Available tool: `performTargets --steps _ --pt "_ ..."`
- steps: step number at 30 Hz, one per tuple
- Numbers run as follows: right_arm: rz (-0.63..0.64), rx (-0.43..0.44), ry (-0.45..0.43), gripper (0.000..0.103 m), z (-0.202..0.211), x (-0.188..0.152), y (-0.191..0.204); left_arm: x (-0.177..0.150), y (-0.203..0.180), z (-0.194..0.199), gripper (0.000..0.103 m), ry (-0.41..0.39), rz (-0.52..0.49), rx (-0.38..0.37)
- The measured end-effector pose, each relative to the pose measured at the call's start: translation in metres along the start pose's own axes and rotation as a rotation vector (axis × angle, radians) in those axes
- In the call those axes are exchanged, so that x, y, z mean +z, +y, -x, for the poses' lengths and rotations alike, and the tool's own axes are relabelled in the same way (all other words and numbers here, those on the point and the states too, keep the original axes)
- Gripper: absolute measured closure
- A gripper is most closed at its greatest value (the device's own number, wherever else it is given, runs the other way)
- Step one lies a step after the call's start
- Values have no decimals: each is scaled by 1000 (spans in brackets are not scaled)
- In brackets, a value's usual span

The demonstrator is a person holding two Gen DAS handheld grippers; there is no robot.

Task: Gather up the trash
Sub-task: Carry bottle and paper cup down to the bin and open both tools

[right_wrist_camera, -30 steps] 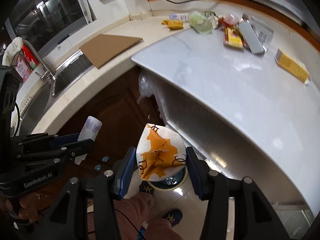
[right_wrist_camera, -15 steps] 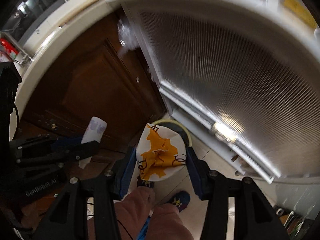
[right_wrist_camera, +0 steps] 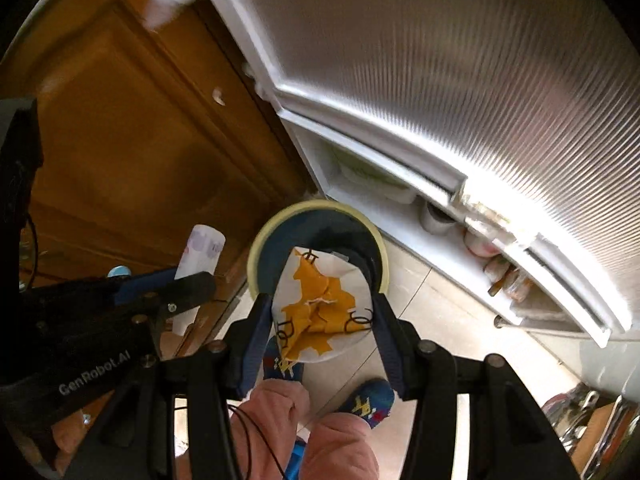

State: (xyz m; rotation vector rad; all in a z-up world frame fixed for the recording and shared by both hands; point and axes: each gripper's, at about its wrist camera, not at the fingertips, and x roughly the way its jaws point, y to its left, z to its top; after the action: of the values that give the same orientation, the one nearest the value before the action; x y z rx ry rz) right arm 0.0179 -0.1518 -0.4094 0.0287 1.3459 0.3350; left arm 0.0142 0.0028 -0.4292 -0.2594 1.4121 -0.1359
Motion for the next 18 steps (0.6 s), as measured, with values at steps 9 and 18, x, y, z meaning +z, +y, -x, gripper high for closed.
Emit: performTargets --steps 9,18 --pt "-69 34 37 52 -85 3 -20 25 29 -70 80 0 6 -6" --pt "-93 77 64 51 -132 18 -25 42 55 -97 31 16 -9 -33"
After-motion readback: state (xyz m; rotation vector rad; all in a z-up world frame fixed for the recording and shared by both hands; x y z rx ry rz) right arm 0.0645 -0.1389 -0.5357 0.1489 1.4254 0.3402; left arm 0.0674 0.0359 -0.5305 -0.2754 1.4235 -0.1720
